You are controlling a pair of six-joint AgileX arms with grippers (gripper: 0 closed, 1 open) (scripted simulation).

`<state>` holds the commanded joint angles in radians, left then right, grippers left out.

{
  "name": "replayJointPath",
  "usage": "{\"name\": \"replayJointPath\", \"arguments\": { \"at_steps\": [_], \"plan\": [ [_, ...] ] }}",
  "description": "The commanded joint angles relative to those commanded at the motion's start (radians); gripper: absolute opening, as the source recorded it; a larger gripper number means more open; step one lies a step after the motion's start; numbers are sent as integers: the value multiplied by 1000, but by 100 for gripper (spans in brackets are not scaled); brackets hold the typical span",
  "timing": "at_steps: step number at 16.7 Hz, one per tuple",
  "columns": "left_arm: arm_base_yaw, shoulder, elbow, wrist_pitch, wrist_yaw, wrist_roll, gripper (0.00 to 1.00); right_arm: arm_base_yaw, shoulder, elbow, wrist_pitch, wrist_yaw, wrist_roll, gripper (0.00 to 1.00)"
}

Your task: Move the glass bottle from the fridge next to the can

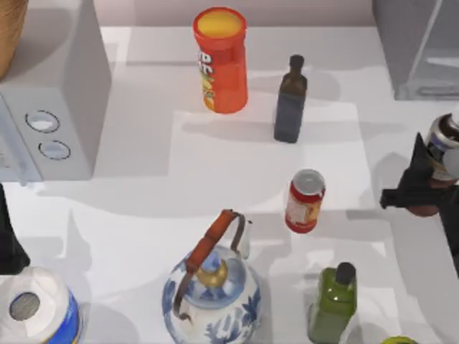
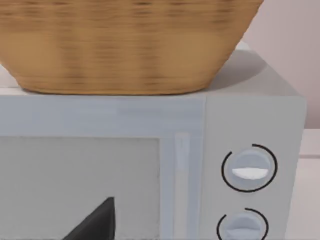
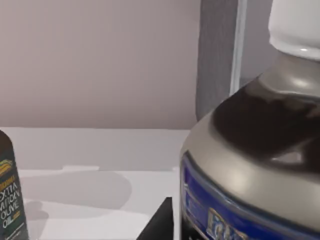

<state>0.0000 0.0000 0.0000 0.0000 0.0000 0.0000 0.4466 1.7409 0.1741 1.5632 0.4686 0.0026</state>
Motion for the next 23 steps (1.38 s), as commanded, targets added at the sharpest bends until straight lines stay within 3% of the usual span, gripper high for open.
{"name": "replayJointPath", "arguments": {
  "at_steps": [4,5,14,23],
  "plan": [
    [0,0,0,0,0,0,100,0,0,0,0,0,0,98],
    [0,0,0,0,0,0,100,0,0,0,0,0,0,100],
    [0,0,0,0,0,0,100,4,-3,-3,2,3,0,100],
    [0,0,0,0,0,0,100,78,-63,-103,38,77,1,100]
  ]
}}
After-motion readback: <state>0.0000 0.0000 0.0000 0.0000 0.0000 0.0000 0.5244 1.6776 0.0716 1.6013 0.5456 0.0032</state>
